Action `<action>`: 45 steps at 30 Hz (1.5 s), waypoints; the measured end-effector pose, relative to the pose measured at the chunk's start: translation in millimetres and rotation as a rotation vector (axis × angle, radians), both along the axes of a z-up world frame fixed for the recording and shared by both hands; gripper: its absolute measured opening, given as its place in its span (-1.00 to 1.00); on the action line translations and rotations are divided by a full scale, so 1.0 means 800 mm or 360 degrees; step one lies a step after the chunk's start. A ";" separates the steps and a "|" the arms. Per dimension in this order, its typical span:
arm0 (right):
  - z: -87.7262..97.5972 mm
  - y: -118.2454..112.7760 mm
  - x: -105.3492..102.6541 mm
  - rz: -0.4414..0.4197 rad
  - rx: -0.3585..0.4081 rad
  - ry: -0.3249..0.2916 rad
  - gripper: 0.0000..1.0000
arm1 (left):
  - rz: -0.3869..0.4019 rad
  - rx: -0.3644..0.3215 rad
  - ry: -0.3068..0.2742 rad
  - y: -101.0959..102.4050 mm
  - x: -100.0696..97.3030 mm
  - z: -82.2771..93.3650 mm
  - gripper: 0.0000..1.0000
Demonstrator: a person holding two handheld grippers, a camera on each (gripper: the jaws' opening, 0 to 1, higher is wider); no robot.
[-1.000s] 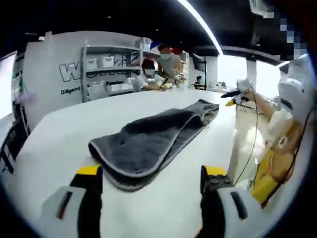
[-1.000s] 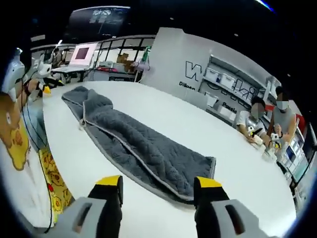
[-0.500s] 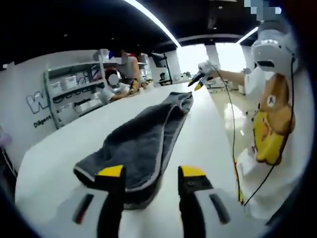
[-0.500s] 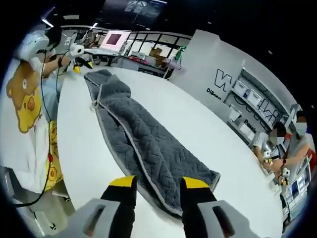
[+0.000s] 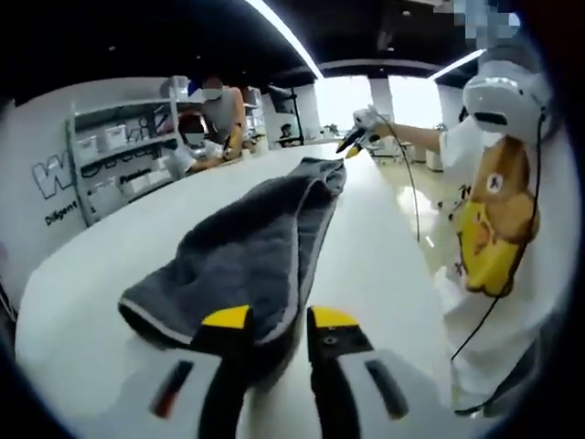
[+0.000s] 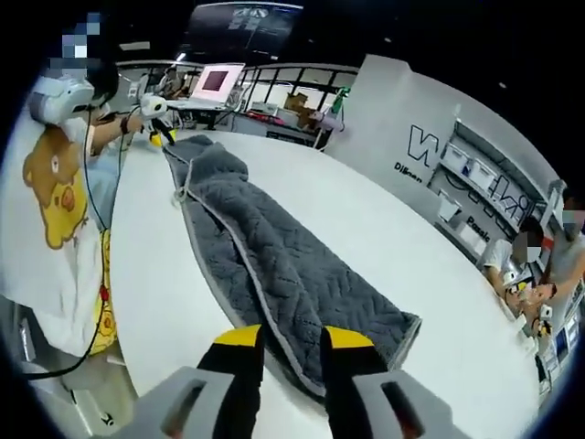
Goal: Fold the towel on the table until its edges align and the towel forms a compact rectangular stack.
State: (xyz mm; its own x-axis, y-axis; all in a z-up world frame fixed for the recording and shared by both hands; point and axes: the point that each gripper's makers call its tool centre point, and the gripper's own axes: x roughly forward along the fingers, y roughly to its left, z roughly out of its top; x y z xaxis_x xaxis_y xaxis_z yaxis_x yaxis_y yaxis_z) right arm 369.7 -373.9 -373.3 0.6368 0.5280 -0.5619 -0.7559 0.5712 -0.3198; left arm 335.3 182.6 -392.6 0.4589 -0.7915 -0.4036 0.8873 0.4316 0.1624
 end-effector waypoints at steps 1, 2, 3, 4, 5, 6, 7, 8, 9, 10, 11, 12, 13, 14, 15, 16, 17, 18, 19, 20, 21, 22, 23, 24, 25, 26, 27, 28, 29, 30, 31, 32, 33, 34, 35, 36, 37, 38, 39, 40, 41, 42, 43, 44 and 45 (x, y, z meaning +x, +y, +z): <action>-0.002 -0.005 0.001 -0.0027 0.0009 0.0005 -0.50 | -0.0003 -0.0007 0.0009 0.001 0.001 -0.001 -0.51; -0.004 -0.008 0.000 -0.0035 0.0009 0.0010 -0.50 | -0.0002 -0.0006 0.0013 0.001 0.002 -0.001 -0.51; -0.006 -0.011 0.000 -0.0044 0.0011 0.0017 -0.50 | -0.0002 0.0011 0.0018 0.002 0.002 -0.004 -0.52; -0.008 -0.013 0.000 -0.0056 0.0016 0.0023 -0.50 | -0.0003 0.0016 0.0018 0.002 0.003 -0.005 -0.52; -0.010 -0.012 0.000 -0.0059 0.0020 0.0027 -0.50 | -0.0007 0.0015 0.0025 0.002 0.003 -0.006 -0.52; -0.011 -0.012 0.001 -0.0061 0.0023 0.0029 -0.49 | -0.0009 0.0010 0.0032 0.001 0.002 -0.006 -0.52; -0.014 -0.012 0.002 -0.0068 0.0027 0.0033 -0.49 | -0.0010 0.0009 0.0037 0.001 0.003 -0.007 -0.52; -0.017 -0.012 0.003 -0.0071 0.0024 0.0038 -0.49 | -0.0010 0.0008 0.0042 0.000 0.003 -0.007 -0.52; -0.021 -0.013 0.005 -0.0070 0.0016 0.0044 -0.50 | -0.0011 0.0002 0.0044 0.000 0.003 -0.007 -0.54; -0.023 -0.013 0.006 -0.0072 0.0013 0.0049 -0.50 | -0.0010 -0.0010 0.0051 0.000 0.004 -0.006 -0.57; -0.027 -0.017 0.007 -0.0076 0.0006 0.0060 -0.50 | -0.0007 -0.0015 0.0054 0.000 0.005 -0.005 -0.60; -0.031 -0.020 0.008 -0.0078 -0.0011 0.0070 -0.52 | -0.0003 -0.0013 0.0054 0.000 0.005 -0.005 -0.61; -0.035 -0.026 0.012 -0.0092 -0.0023 0.0077 -0.56 | -0.0003 -0.0007 0.0056 0.001 0.006 -0.006 -0.62; -0.036 -0.027 0.013 -0.0098 -0.0028 0.0077 -0.58 | -0.0005 -0.0004 0.0057 0.001 0.006 -0.006 -0.64; -0.036 -0.029 0.014 -0.0102 -0.0025 0.0069 -0.59 | -0.0006 0.0004 0.0055 0.001 0.006 -0.006 -0.65; -0.036 -0.030 0.016 -0.0104 -0.0016 0.0062 -0.62 | -0.0009 0.0019 0.0052 -0.001 0.005 -0.008 -0.67; -0.036 -0.031 0.016 -0.0104 -0.0015 0.0061 -0.66 | -0.0011 0.0028 0.0054 -0.001 0.005 -0.009 -0.69; -0.037 -0.032 0.018 -0.0105 -0.0021 0.0058 -0.72 | -0.0014 0.0031 0.0055 -0.001 0.005 -0.010 -0.71; -0.039 -0.035 0.019 -0.0107 -0.0029 0.0059 -0.79 | -0.0016 0.0031 0.0058 -0.001 0.005 -0.010 -0.72; -0.039 -0.037 0.019 -0.0108 -0.0034 0.0057 -0.80 | -0.0015 0.0029 0.0059 -0.001 0.004 -0.010 -0.74; -0.038 -0.038 0.020 -0.0109 -0.0033 0.0051 -0.84 | -0.0014 0.0027 0.0060 0.000 0.005 -0.009 -0.75; -0.036 -0.039 0.021 -0.0113 -0.0019 0.0046 -0.94 | -0.0010 0.0024 0.0057 0.001 0.005 -0.008 -0.77; -0.036 -0.039 0.021 -0.0112 -0.0017 0.0046 -0.94 | -0.0004 0.0019 0.0058 0.002 0.006 -0.007 -0.78; -0.035 -0.041 0.022 -0.0109 -0.0030 0.0032 -0.94 | 0.0002 0.0015 0.0057 0.004 0.007 -0.005 -0.80; -0.035 -0.043 0.022 -0.0110 -0.0046 0.0019 -0.94 | 0.0008 0.0011 0.0052 0.006 0.007 -0.003 -0.80; -0.034 -0.045 0.023 -0.0116 -0.0050 0.0011 -0.94 | 0.0012 0.0009 0.0047 0.008 0.008 -0.002 -0.81; -0.032 -0.047 0.023 -0.0123 -0.0055 -0.0003 -0.94 | 0.0021 0.0009 0.0042 0.012 0.009 -0.001 -0.81; -0.029 -0.050 0.024 -0.0126 -0.0061 -0.0028 -0.95 | 0.0033 0.0009 0.0039 0.015 0.010 0.001 -0.82; -0.025 -0.053 0.025 -0.0135 -0.0059 -0.0047 -0.95 | 0.0053 0.0006 0.0034 0.020 0.012 0.002 -0.82; -0.023 -0.055 0.025 -0.0143 -0.0060 -0.0057 -0.95 | 0.0072 0.0005 0.0029 0.025 0.014 0.003 -0.82; -0.021 -0.058 0.024 -0.0150 -0.0063 -0.0062 -0.95 | 0.0087 0.0001 0.0025 0.029 0.016 0.005 -0.82; -0.020 -0.060 0.024 -0.0161 -0.0063 -0.0066 -0.95 | 0.0099 -0.0005 0.0025 0.032 0.016 0.006 -0.83; -0.019 -0.062 0.023 -0.0169 -0.0062 -0.0071 -0.95 | 0.0115 -0.0008 0.0023 0.037 0.017 0.006 -0.83; -0.018 -0.063 0.022 -0.0174 -0.0065 -0.0075 -0.95 | 0.0122 -0.0008 0.0023 0.039 0.017 0.006 -0.83; -0.016 -0.066 0.021 -0.0186 -0.0063 -0.0080 -0.95 | 0.0135 -0.0008 0.0023 0.043 0.017 0.005 -0.83; -0.016 -0.067 0.020 -0.0189 -0.0064 -0.0080 -0.95 | 0.0139 -0.0009 0.0024 0.045 0.017 0.004 -0.83; -0.016 -0.066 0.018 -0.0191 -0.0064 -0.0082 -0.95 | 0.0148 -0.0014 0.0026 0.048 0.016 0.004 -0.83; -0.018 -0.066 0.016 -0.0189 -0.0065 -0.0073 -0.95 | 0.0155 -0.0021 0.0031 0.051 0.016 0.003 -0.83; -0.019 -0.067 0.015 -0.0190 -0.0065 -0.0070 -0.95 | 0.0160 -0.0022 0.0032 0.052 0.014 0.003 -0.83; -0.021 -0.067 0.015 -0.0190 -0.0064 -0.0066 -0.95 | 0.0164 -0.0023 0.0035 0.054 0.014 0.002 -0.83; -0.022 -0.067 0.014 -0.0190 -0.0064 -0.0066 -0.95 | 0.0164 -0.0028 0.0039 0.056 0.012 0.002 -0.83; -0.023 -0.066 0.014 -0.0189 -0.0064 -0.0062 -0.95 | 0.0164 -0.0033 0.0040 0.056 0.011 0.003 -0.83; -0.024 -0.066 0.013 -0.0188 -0.0069 -0.0061 -0.95 | 0.0163 -0.0040 0.0039 0.057 0.009 0.004 -0.83; -0.024 -0.066 0.012 -0.0183 -0.0065 -0.0052 -0.95 | 0.0160 -0.0043 0.0036 0.057 0.007 0.005 -0.83; -0.025 -0.066 0.011 -0.0182 -0.0066 -0.0051 -0.95 | 0.0160 -0.0046 0.0034 0.058 0.005 0.007 -0.83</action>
State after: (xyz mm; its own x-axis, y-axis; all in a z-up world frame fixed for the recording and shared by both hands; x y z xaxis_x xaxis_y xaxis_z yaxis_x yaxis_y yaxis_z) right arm 378.6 -427.1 -392.9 0.7092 0.4280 -0.5602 -0.6759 0.6388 -0.3676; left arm 339.3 229.3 -387.0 0.5281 -0.7536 -0.3915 0.8425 0.5228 0.1301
